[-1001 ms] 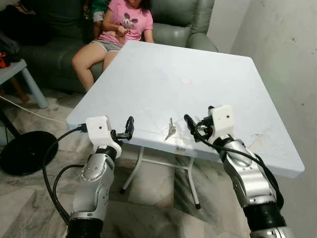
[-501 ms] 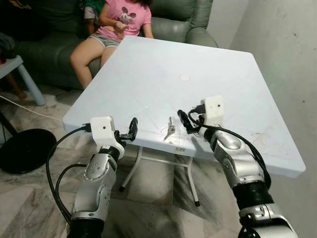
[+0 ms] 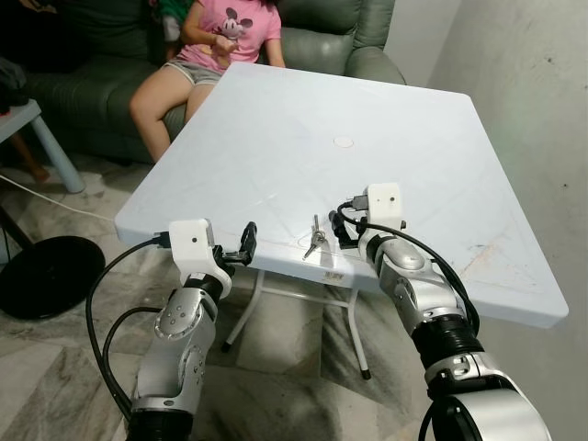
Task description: Hang keys on a hook
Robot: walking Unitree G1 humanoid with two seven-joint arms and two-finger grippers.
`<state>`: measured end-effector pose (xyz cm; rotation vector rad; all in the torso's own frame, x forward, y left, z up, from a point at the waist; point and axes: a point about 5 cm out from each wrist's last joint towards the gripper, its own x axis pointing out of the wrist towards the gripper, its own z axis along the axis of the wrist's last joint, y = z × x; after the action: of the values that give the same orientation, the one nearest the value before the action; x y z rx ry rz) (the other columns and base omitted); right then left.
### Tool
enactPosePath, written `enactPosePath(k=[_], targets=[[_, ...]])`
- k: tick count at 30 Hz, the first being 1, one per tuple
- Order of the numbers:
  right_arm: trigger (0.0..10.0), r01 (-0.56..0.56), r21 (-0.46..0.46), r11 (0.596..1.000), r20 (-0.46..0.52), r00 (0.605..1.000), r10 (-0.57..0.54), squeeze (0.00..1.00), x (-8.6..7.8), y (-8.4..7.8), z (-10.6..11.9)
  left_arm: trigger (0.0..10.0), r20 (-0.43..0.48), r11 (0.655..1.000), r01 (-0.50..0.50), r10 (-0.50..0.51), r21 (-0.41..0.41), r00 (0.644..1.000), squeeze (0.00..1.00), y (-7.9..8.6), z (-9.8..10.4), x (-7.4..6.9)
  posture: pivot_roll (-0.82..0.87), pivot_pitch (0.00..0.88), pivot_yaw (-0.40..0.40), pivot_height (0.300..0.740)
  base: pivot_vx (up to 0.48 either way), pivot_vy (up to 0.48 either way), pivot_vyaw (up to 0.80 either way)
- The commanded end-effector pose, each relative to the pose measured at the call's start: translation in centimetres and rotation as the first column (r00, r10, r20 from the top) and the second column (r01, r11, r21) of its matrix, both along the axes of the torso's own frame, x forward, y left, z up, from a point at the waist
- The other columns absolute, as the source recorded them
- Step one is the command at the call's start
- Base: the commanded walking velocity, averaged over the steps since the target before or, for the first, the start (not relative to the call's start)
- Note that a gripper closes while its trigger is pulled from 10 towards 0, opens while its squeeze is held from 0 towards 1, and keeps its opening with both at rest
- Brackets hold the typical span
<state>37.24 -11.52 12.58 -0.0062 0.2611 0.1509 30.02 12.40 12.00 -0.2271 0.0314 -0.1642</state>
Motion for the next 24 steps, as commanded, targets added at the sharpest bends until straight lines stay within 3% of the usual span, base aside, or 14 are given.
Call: enactPosePath(k=[1, 10, 11, 12, 15, 16, 17, 18, 22, 23, 24], targets=[[10.0, 0.034, -0.023, 0.999, -0.013, 0.999, -0.034, 0.00, 0.2, -0.7, -0.1, 10.0, 0.005, 1.000, -0.001, 0.001, 0.001, 1.000, 0.00, -0.2, 0.2, -0.2, 0.07, 0.099, -0.084, 0.732, 0.000, 0.000, 0.00], [10.0, 0.070, -0.043, 0.997, -0.084, 0.994, -0.073, 0.00, 0.4, -1.8, -1.0, 10.0, -0.001, 1.000, -0.003, 0.003, -0.003, 1.000, 0.00, -0.3, 0.2, -0.3, 0.07, 0.098, -0.088, 0.732, 0.000, 0.000, 0.00], [9.3, 0.071, -0.040, 0.997, -0.092, 0.993, -0.074, 0.00, 0.4, -2.0, -1.1, 10.0, -0.001, 1.000, -0.003, 0.003, -0.003, 1.000, 0.00, -0.3, 0.2, -0.3, 0.07, 0.098, -0.088, 0.732, 0.000, 0.000, 0.00], [9.3, 0.070, -0.036, 0.997, -0.095, 0.993, -0.074, 0.00, 0.4, -2.1, -1.1, 10.0, -0.001, 1.000, -0.003, 0.003, -0.003, 1.000, 0.00, -0.3, 0.2, -0.3, 0.07, 0.096, -0.090, 0.732, 0.000, 0.000, 0.00], [6.8, 0.045, -0.013, 0.999, -0.107, 0.993, -0.046, 0.00, 0.3, -2.5, -1.2, 10.0, -0.004, 1.000, -0.003, 0.003, -0.005, 1.000, 0.00, -0.3, 0.2, -0.3, 0.06, 0.094, -0.091, 0.732, 0.000, 0.000, 0.00], [6.2, 0.034, -0.019, 0.999, -0.113, 0.993, -0.036, 0.00, 0.3, -2.8, -1.3, 10.0, -0.005, 1.000, -0.004, 0.004, -0.006, 1.000, 0.00, -0.3, 0.2, -0.3, 0.06, 0.092, -0.091, 0.732, 0.000, 0.000, 0.00], [6.2, 0.032, -0.021, 0.999, -0.115, 0.993, -0.035, 0.00, 0.3, -2.9, -1.3, 10.0, -0.005, 1.000, -0.004, 0.004, -0.006, 1.000, 0.00, -0.3, 0.1, -0.3, 0.06, 0.092, -0.091, 0.732, 0.000, 0.000, 0.00], [4.7, 0.022, -0.024, 0.999, -0.121, 0.992, -0.025, 0.00, 0.3, -3.0, -1.4, 10.0, -0.005, 1.000, -0.003, 0.003, -0.008, 1.000, 0.00, -0.4, 0.2, -0.3, 0.06, 0.092, -0.091, 0.732, 0.000, 0.000, 0.00], [3.6, -0.002, -0.047, 0.999, -0.123, 0.992, -0.003, 0.00, 0.3, -3.4, -1.5, 10.0, -0.005, 1.000, -0.002, 0.002, -0.010, 1.000, 0.00, -0.5, 0.2, -0.3, 0.06, 0.088, -0.092, 0.732, 0.000, 0.000, 0.00], [1.6, -0.008, -0.043, 0.999, -0.122, 0.993, 0.003, 0.00, 0.3, -3.4, -1.5, 10.0, -0.005, 1.000, -0.002, 0.002, -0.010, 1.000, 0.00, -0.5, 0.2, -0.3, 0.06, 0.085, -0.091, 0.732, 0.000, 0.000, 0.00], [1.6, -0.012, -0.038, 0.999, -0.123, 0.992, 0.007, 0.00, 0.2, -3.5, -1.5, 10.0, -0.005, 1.000, -0.003, 0.002, -0.010, 1.000, 0.00, -0.5, 0.2, -0.3, 0.06, 0.085, -0.091, 0.732, 0.000, 0.000, 0.00]])
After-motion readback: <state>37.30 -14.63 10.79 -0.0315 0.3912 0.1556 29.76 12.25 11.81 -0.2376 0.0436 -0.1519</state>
